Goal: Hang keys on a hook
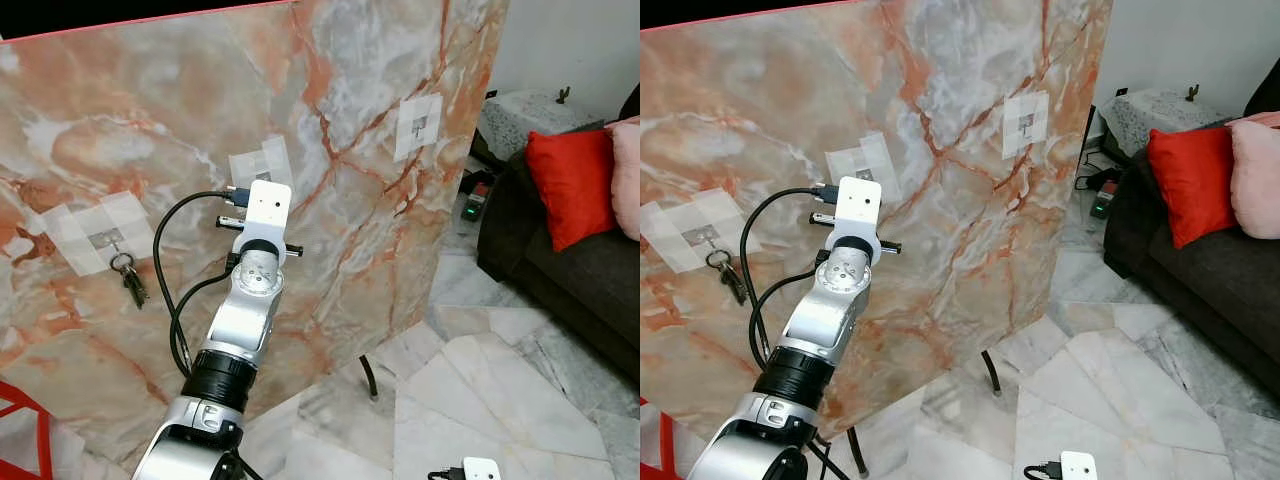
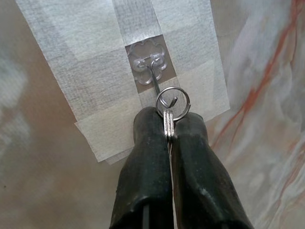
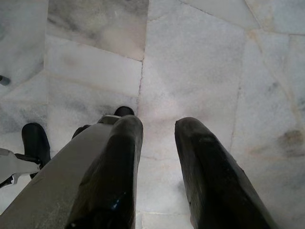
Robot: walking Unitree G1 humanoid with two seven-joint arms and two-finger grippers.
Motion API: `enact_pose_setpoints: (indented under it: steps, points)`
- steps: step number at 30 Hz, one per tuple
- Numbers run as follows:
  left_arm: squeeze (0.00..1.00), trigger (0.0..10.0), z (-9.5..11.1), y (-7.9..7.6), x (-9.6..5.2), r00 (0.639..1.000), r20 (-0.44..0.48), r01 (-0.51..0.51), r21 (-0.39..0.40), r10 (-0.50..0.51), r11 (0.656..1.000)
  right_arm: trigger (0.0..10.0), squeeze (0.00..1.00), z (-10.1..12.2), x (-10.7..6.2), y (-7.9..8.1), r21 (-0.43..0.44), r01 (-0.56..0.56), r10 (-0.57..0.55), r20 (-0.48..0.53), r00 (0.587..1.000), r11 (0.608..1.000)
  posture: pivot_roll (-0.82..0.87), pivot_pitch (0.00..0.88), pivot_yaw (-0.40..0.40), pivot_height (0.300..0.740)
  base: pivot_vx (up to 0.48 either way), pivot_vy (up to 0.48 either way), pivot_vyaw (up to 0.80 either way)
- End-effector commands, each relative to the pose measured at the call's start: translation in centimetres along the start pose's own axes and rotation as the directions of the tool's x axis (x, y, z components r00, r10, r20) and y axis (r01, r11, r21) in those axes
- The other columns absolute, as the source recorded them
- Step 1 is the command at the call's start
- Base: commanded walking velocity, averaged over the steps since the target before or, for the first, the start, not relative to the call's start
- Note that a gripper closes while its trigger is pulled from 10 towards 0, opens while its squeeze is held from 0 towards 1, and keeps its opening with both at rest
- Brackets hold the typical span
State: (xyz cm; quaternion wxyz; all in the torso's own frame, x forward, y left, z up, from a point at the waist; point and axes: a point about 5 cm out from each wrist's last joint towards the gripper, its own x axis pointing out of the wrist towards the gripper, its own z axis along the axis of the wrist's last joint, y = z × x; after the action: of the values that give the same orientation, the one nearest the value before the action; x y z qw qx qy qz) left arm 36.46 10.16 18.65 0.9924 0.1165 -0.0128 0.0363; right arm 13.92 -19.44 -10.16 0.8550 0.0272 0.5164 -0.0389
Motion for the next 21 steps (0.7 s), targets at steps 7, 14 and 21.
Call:
enact_pose_setpoints:
  steps: [7,14,21]
  points:
    - [0.00,10.0,-0.26,-0.25,0.23,0.998,-0.058,-0.007,0.024,0.008,1.000,10.0,0.00,0.10,0.01,0.00,0.010,0.003,-0.003,0.004,1.000,1.000,-0.02,0.000,-0.019,0.722,0.000,0.000,0.00]
    - [0.00,10.0,-0.58,-0.28,0.24,0.995,-0.098,-0.008,0.050,0.013,0.999,10.0,0.00,0.07,0.01,0.03,0.012,0.001,-0.001,0.003,1.000,1.000,-0.02,0.000,-0.018,0.722,0.000,0.000,0.00]
    - [0.00,10.0,-0.49,-0.34,0.19,0.995,-0.099,-0.012,0.040,0.016,0.999,10.0,0.00,0.07,0.02,0.07,0.014,0.000,0.000,0.003,1.000,1.000,-0.02,0.000,-0.016,0.722,0.000,0.000,0.00]
